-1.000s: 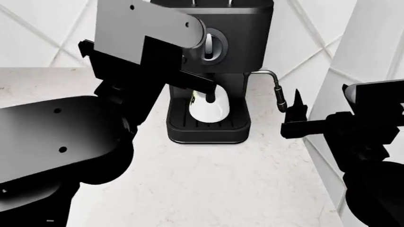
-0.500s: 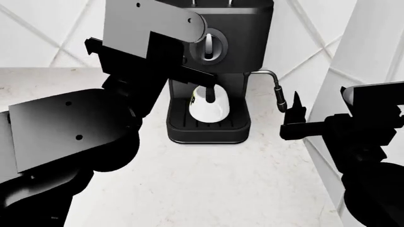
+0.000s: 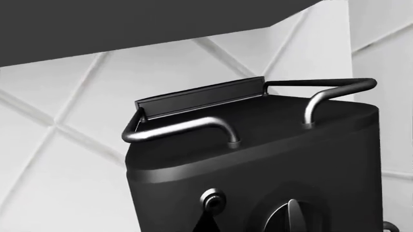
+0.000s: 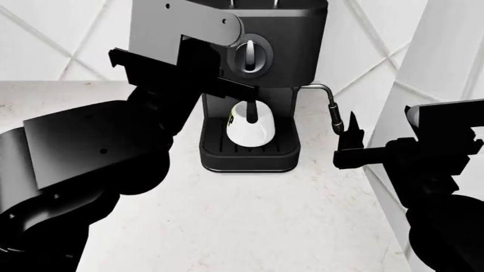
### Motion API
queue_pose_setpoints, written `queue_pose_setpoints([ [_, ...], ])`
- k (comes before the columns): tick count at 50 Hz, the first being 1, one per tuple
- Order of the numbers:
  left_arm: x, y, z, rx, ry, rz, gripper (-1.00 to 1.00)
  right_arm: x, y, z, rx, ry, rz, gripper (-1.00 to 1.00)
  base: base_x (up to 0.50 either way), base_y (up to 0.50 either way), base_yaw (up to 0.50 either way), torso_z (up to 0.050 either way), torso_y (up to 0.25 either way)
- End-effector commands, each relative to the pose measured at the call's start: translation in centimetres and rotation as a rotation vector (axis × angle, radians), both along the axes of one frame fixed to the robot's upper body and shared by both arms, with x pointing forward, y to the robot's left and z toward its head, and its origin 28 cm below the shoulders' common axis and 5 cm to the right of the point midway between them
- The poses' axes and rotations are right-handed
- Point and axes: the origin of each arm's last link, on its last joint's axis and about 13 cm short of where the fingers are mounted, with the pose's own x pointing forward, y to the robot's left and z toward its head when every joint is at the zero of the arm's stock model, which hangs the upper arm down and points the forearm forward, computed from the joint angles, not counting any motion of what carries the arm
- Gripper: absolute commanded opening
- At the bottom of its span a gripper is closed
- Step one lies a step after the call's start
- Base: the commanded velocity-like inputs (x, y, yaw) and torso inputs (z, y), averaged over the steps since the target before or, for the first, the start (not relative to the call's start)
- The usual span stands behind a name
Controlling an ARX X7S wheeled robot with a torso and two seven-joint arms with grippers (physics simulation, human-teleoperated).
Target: Press the button on the coffee machine to serve coffee.
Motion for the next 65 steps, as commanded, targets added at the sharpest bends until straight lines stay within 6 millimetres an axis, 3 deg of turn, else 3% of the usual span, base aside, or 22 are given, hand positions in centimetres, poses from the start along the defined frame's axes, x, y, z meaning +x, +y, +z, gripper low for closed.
queue_pose_setpoints([
  [1,0.5,-0.1,-0.2,-0.006,0.019,-0.010,-1.00,0.0,0.0,-0.2,0.002,0.006,-0.002,1.00,0.00,0.00,0.00,0.000,0.000],
  [39,1.7,-0.3,-0.5,-0.011,0.035,-0.030,-1.00,0.1,-0.1,-0.4,0.003,0.014,-0.003,1.00,0.00,0.00,0.00,0.000,0.000],
  [58,-1.0,-0.5,0.7,0.000,-0.009,-0.055,-1.00,0.3,0.0,-0.5,0.007,0.015,0.000,1.00,0.00,0.00,0.00,0.000,0.000],
  [65,-1.1,-0.1,0.7,0.005,-0.015,-0.039,-1.00,0.3,0.0,-0.6,0.008,0.015,0.000,1.00,0.00,0.00,0.00,0.000,0.000],
])
